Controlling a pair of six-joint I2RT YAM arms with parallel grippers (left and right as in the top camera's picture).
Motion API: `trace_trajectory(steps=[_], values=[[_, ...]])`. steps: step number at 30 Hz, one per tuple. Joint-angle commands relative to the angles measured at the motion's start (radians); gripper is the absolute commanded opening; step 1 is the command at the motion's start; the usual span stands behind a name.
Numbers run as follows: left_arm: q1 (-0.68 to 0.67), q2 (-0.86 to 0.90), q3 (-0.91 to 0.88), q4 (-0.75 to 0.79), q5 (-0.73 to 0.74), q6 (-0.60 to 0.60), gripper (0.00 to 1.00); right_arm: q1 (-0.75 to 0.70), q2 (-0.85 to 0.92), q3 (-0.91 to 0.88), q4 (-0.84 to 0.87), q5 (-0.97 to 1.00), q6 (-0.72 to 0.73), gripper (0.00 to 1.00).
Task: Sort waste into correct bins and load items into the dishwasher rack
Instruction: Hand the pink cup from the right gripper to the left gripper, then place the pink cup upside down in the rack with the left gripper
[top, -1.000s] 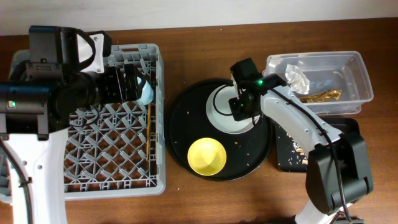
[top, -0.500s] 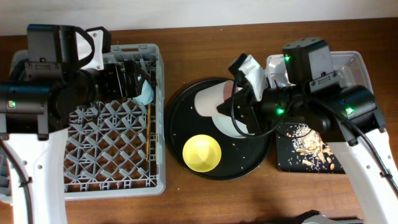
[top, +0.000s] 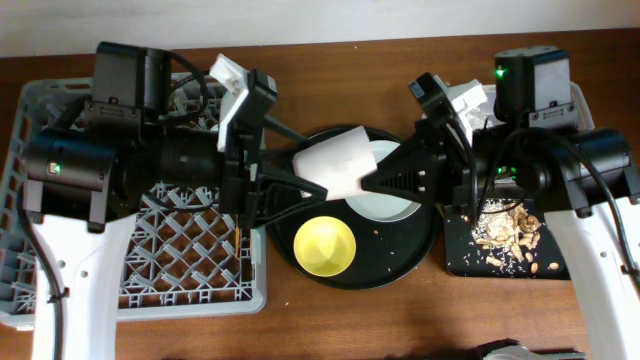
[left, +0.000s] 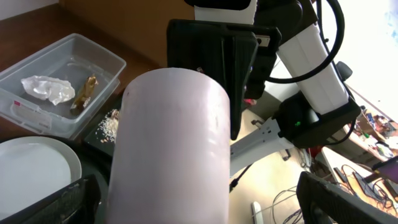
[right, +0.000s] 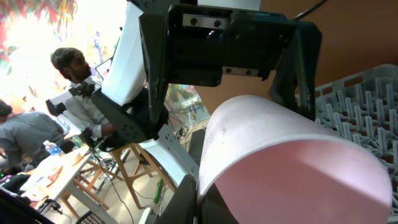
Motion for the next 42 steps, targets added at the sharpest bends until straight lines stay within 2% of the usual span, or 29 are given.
trace_trajectory(steps=[1, 3, 6, 10, 11, 12, 13, 14, 15, 16, 17, 19, 21, 22, 25, 28, 31, 34, 42], values=[[-0.003, -0.001, 0.009, 0.000, 0.019, 0.022, 0.99, 0.007, -0.049, 0.009, 0.026, -0.031, -0.010, 0.04], [-0.048, -0.001, 0.009, -0.024, 0.019, 0.022, 0.98, 0.006, -0.058, 0.009, 0.105, -0.031, 0.037, 0.04], [-0.104, -0.001, 0.009, -0.017, 0.019, 0.022, 0.89, 0.006, -0.058, 0.009, 0.116, -0.031, 0.043, 0.04], [-0.106, -0.001, 0.009, -0.001, 0.037, 0.022, 0.48, 0.006, -0.058, 0.009, 0.116, -0.031, 0.042, 0.04], [-0.106, -0.001, 0.009, -0.001, 0.037, 0.022, 0.45, 0.006, -0.058, 0.009, 0.116, -0.031, 0.042, 0.06], [-0.106, -0.002, 0.009, -0.001, 0.037, 0.022, 0.44, 0.006, -0.058, 0.009, 0.116, -0.031, 0.043, 0.12], [-0.105, -0.002, 0.009, 0.003, 0.035, 0.022, 0.43, 0.006, -0.058, 0.009, 0.117, -0.031, 0.043, 0.23], [-0.097, -0.002, 0.009, 0.006, 0.012, 0.021, 0.42, 0.006, -0.058, 0.009, 0.116, -0.009, 0.043, 0.47], [-0.069, -0.005, 0.009, 0.003, -0.072, 0.001, 0.42, -0.007, -0.058, 0.009, 0.115, 0.037, 0.044, 0.64], [-0.006, -0.008, 0.009, -0.019, -0.293, -0.068, 0.42, -0.033, -0.058, 0.009, 0.107, 0.110, 0.073, 0.88], [0.041, -0.008, 0.009, -0.057, -0.491, -0.119, 0.42, -0.063, -0.058, 0.009, 0.081, 0.212, 0.096, 0.99], [0.097, -0.008, 0.009, -0.137, -0.780, -0.221, 0.42, -0.087, -0.056, 0.009, -0.027, 0.458, 0.096, 0.99], [0.106, -0.008, -0.001, -0.215, -1.102, -0.379, 0.42, -0.085, -0.039, 0.008, -0.178, 0.721, 0.096, 0.99], [0.105, -0.008, -0.013, -0.216, -1.136, -0.403, 0.42, -0.085, -0.032, 0.008, -0.212, 0.765, 0.096, 0.98], [0.105, 0.004, -0.204, -0.121, -1.157, -0.455, 0.42, -0.085, 0.017, 0.008, -0.316, 0.857, 0.095, 0.99], [0.105, 0.014, -0.467, 0.061, -1.157, -0.459, 0.43, -0.085, 0.042, 0.006, -0.331, 0.872, 0.095, 0.99], [0.105, 0.017, -0.626, 0.220, -1.156, -0.458, 0.43, -0.085, 0.043, 0.006, -0.331, 0.872, 0.095, 0.99], [0.105, 0.017, -0.699, 0.321, -1.157, -0.481, 0.43, -0.085, 0.043, 0.006, -0.338, 0.872, 0.095, 0.99], [0.105, 0.019, -0.715, 0.347, -1.191, -0.484, 0.43, -0.085, 0.043, 0.006, -0.341, 0.880, 0.095, 0.99]])
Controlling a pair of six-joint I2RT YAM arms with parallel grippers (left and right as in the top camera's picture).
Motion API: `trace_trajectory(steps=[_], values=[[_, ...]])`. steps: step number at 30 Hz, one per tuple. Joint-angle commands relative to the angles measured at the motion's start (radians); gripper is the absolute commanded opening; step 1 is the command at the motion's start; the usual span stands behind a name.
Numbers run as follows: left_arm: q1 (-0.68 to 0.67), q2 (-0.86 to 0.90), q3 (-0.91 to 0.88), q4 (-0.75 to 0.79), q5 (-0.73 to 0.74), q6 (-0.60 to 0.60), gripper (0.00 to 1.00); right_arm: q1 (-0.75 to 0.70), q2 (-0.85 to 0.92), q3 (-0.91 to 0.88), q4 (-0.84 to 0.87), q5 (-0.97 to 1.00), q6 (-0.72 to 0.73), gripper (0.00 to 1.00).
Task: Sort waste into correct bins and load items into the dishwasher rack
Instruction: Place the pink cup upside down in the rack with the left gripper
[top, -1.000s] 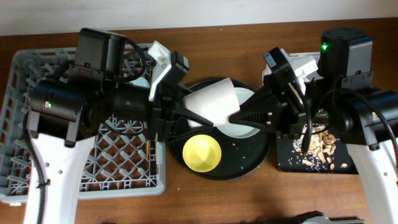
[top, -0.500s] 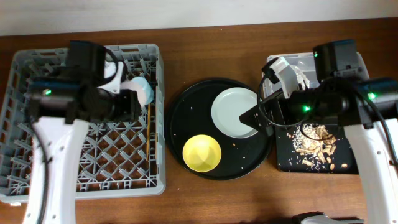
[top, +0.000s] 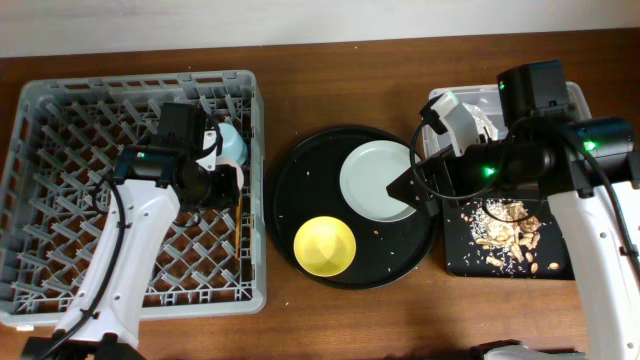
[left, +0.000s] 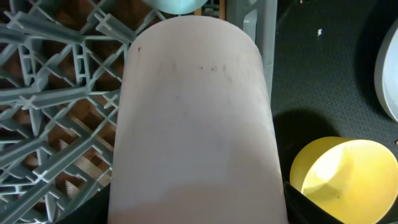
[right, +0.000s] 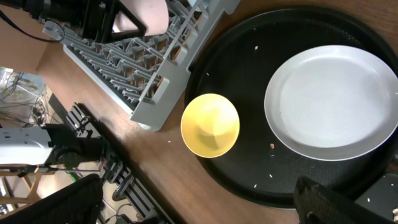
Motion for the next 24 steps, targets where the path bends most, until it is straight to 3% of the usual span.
trace_trajectory(steps=[1, 5, 6, 7, 8, 12, 15, 17, 18, 19, 20, 24], values=[[0.003, -0.004, -0.007, 0.002, -0.014, -0.009, 0.43, -0.003, 0.001, 0.000, -0.003, 0.010, 0.004, 0.99], [0.003, -0.004, -0.040, 0.028, -0.014, -0.009, 0.43, -0.003, 0.001, 0.000, -0.003, 0.013, 0.004, 0.99], [0.003, -0.004, -0.040, 0.036, -0.014, -0.010, 0.50, -0.003, 0.001, 0.000, -0.003, 0.013, 0.004, 0.99], [0.003, -0.004, -0.040, 0.041, -0.014, -0.010, 0.64, -0.003, 0.001, 0.000, -0.003, 0.013, 0.004, 0.99], [0.003, -0.004, -0.040, 0.043, -0.014, -0.010, 0.99, -0.003, 0.001, 0.000, -0.003, 0.013, 0.004, 0.99], [0.003, -0.004, 0.017, 0.012, -0.010, -0.010, 0.99, -0.003, 0.001, 0.000, -0.021, 0.013, 0.004, 0.98], [0.003, -0.004, 0.267, -0.176, 0.008, -0.010, 0.99, 0.006, 0.001, 0.000, -0.051, -0.003, 0.004, 0.99], [0.004, -0.005, 0.439, -0.272, 0.117, -0.017, 0.99, 0.069, 0.001, 0.000, -0.050, -0.002, 0.005, 0.87], [0.003, -0.007, 0.497, -0.296, 0.202, -0.024, 0.99, 0.113, 0.003, 0.000, -0.040, 0.031, 0.005, 0.88], [0.003, -0.012, 0.526, -0.308, 0.279, -0.024, 0.99, 0.138, 0.007, 0.000, -0.028, 0.094, 0.017, 0.99], [0.003, -0.021, 0.527, -0.339, 0.313, -0.024, 0.99, 0.161, 0.027, 0.000, -0.001, 0.251, 0.135, 0.99], [0.003, -0.019, 0.526, -0.403, 0.228, -0.001, 0.99, 0.163, 0.132, -0.005, -0.004, 0.156, 0.163, 0.99]])
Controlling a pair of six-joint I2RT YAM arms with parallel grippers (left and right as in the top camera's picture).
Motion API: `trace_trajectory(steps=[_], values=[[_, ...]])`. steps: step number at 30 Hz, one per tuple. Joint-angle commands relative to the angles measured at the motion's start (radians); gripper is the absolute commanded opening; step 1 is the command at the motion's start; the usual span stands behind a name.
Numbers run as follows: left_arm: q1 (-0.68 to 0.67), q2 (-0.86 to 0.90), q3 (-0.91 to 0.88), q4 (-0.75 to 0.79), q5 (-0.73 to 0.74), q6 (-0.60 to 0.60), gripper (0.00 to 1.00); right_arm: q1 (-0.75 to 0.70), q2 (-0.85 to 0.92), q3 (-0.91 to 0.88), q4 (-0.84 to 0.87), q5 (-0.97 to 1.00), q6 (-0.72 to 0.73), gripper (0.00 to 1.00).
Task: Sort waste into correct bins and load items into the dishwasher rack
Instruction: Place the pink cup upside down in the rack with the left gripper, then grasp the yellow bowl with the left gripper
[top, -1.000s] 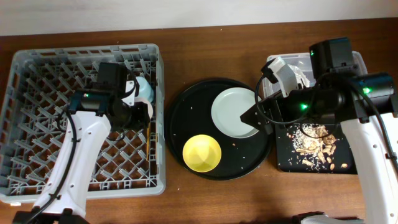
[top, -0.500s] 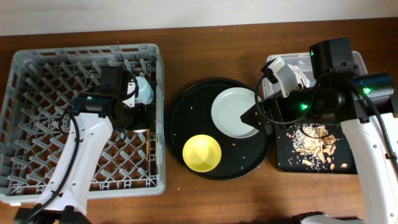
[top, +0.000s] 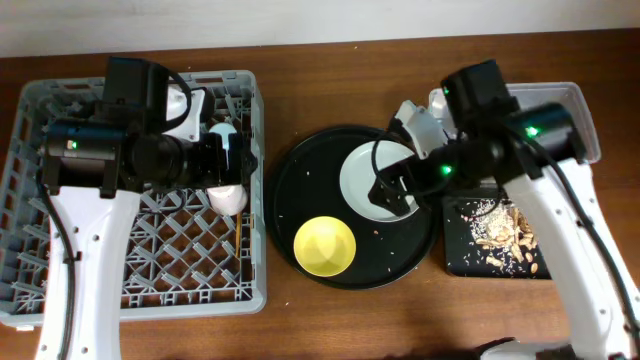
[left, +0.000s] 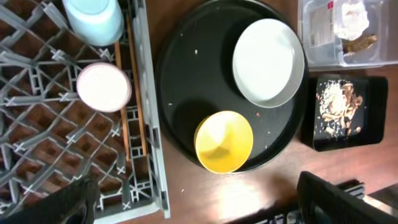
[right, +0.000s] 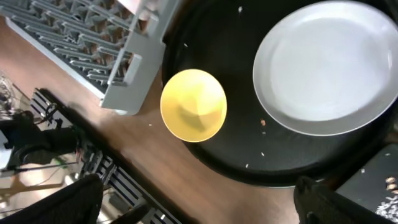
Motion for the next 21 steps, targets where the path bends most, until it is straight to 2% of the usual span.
trace_trajectory(steps=[1, 2, 3, 5, 7, 10, 14, 17, 19, 21], values=[[0.003, -0.008, 0.009, -0.002, -0.040, 0.013, 0.99, 0.019, 0.084, -0.026, 0.000, -0.032, 0.025, 1.00], [0.003, -0.008, 0.010, 0.000, -0.103, 0.013, 0.99, 0.042, 0.114, -0.063, 0.070, -0.026, 0.041, 1.00], [0.003, -0.008, 0.009, -0.002, -0.165, 0.013, 0.99, 0.070, 0.134, -0.116, 0.158, 0.038, 0.121, 0.99], [0.003, -0.008, 0.009, -0.029, -0.164, 0.013, 0.99, 0.111, 0.155, -0.216, 0.315, 0.299, 0.282, 0.99], [0.003, -0.008, 0.009, -0.055, -0.163, 0.013, 0.99, 0.111, 0.166, -0.265, 0.386, 0.335, 0.294, 0.99], [-0.019, -0.008, -0.007, -0.072, -0.100, 0.013, 0.99, 0.111, 0.166, -0.267, 0.389, 0.341, 0.294, 0.99], [-0.224, -0.008, -0.123, -0.037, -0.100, 0.013, 0.94, 0.077, 0.165, -0.265, 0.447, 0.386, 0.286, 0.99], [-0.346, -0.008, -0.238, 0.048, -0.096, -0.016, 0.92, -0.043, 0.096, -0.113, 0.317, 0.388, 0.286, 0.99], [-0.467, -0.008, -0.385, 0.201, -0.096, -0.095, 0.92, -0.212, 0.013, 0.004, 0.204, 0.387, 0.286, 0.99], [-0.567, -0.008, -0.496, 0.366, -0.097, -0.144, 0.91, -0.332, -0.020, 0.005, 0.147, 0.387, 0.286, 0.99]])
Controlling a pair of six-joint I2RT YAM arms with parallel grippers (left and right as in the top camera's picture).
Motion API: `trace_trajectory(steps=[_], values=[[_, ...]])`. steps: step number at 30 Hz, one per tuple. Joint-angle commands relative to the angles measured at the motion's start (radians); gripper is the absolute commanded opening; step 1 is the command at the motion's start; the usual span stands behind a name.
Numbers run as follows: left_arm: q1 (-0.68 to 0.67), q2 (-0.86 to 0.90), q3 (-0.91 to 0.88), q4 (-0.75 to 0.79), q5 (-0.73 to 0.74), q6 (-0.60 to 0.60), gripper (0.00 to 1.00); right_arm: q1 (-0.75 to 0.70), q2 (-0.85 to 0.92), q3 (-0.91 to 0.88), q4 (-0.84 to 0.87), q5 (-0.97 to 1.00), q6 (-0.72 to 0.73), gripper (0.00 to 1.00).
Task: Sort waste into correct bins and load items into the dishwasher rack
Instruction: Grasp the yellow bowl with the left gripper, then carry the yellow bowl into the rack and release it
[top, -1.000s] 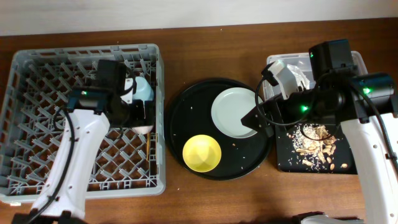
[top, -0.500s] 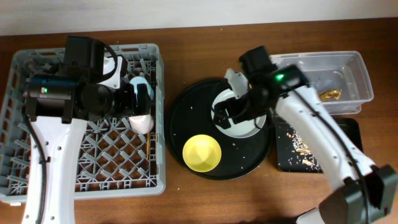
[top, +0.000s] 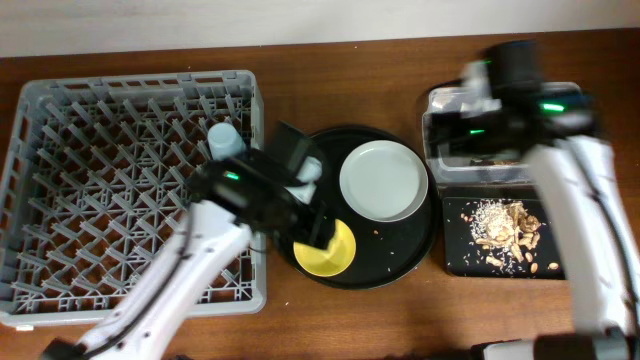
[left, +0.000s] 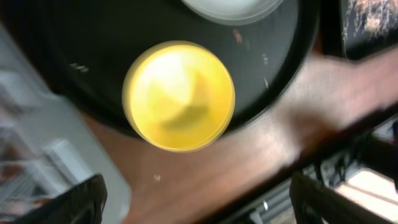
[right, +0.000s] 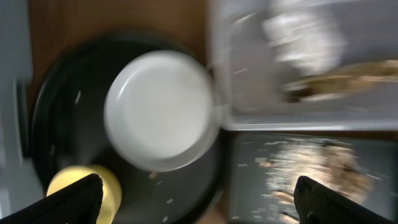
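A yellow bowl lies on the round black tray beside a white plate. My left gripper hangs open right over the bowl, its fingers wide apart and holding nothing. The grey dishwasher rack on the left holds a blue cup; the pink cup is hidden. Open and empty too, my right gripper is above the edge between the plate and the clear waste bin.
A black square tray of food scraps sits below the clear bin, which holds crumpled paper and a brown scrap. My left arm crosses the rack's right edge. Bare wood lies along the table's front.
My left gripper was high over the rack and tray; now it is low over the yellow bowl. My right gripper was over the plate and bowl; now it is further right, by the clear bin.
Both grippers were at the pink cup above the round tray. Then the left one held it over the rack while the right stood open over the tray. Then the cup stood in the rack beside the blue cup. Now the left gripper is open over the yellow bowl.
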Motion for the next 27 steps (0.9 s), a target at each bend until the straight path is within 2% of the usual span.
trace_trajectory(steps=[1, 3, 5, 7, 8, 9, 10, 11, 12, 13, 15, 22, 26, 27], values=[[-0.149, -0.003, -0.145, 0.217, 0.003, -0.086, 0.83, -0.151, -0.042, 0.023, -0.060, 0.009, 0.006, 0.99], [-0.234, -0.001, -0.201, 0.360, -0.004, -0.087, 0.78, -0.199, -0.035, 0.023, -0.058, 0.009, 0.006, 0.99], [-0.298, 0.003, -0.210, 0.397, -0.003, -0.087, 0.73, -0.209, -0.031, 0.023, -0.058, 0.009, 0.006, 0.99], [-0.328, 0.003, -0.212, 0.397, 0.000, -0.087, 0.53, -0.209, -0.031, 0.023, -0.058, 0.009, 0.006, 0.99], [-0.346, 0.006, -0.228, 0.397, -0.030, -0.089, 0.52, -0.209, -0.031, 0.023, -0.058, 0.009, 0.006, 0.99], [-0.357, 0.009, -0.241, 0.397, -0.072, -0.109, 0.52, -0.209, -0.031, 0.023, -0.058, 0.009, 0.006, 0.99], [-0.375, 0.012, -0.275, 0.397, -0.160, -0.135, 0.62, -0.209, -0.031, 0.023, -0.058, 0.009, 0.006, 0.99], [-0.379, 0.012, -0.294, 0.391, -0.185, -0.134, 0.74, -0.209, -0.031, 0.023, -0.058, 0.009, 0.006, 0.99], [-0.378, 0.012, -0.296, 0.404, -0.187, -0.134, 0.57, -0.209, -0.031, 0.023, -0.058, 0.009, 0.006, 0.99], [-0.379, 0.019, -0.315, 0.434, -0.224, -0.164, 0.50, -0.209, -0.031, 0.023, -0.058, 0.009, 0.006, 0.99], [-0.379, 0.053, -0.389, 0.499, -0.341, -0.218, 0.48, -0.209, -0.031, 0.023, -0.058, 0.009, 0.006, 0.99], [-0.379, 0.190, -0.402, 0.580, -0.333, -0.218, 0.33, -0.209, -0.031, 0.023, -0.058, 0.009, 0.006, 0.99], [-0.385, 0.190, -0.402, 0.576, -0.334, -0.217, 0.01, -0.209, -0.031, 0.023, -0.058, 0.009, 0.006, 0.99], [-0.385, 0.189, -0.402, 0.576, -0.334, -0.217, 0.01, -0.209, -0.031, 0.023, -0.058, 0.009, 0.006, 0.99]])
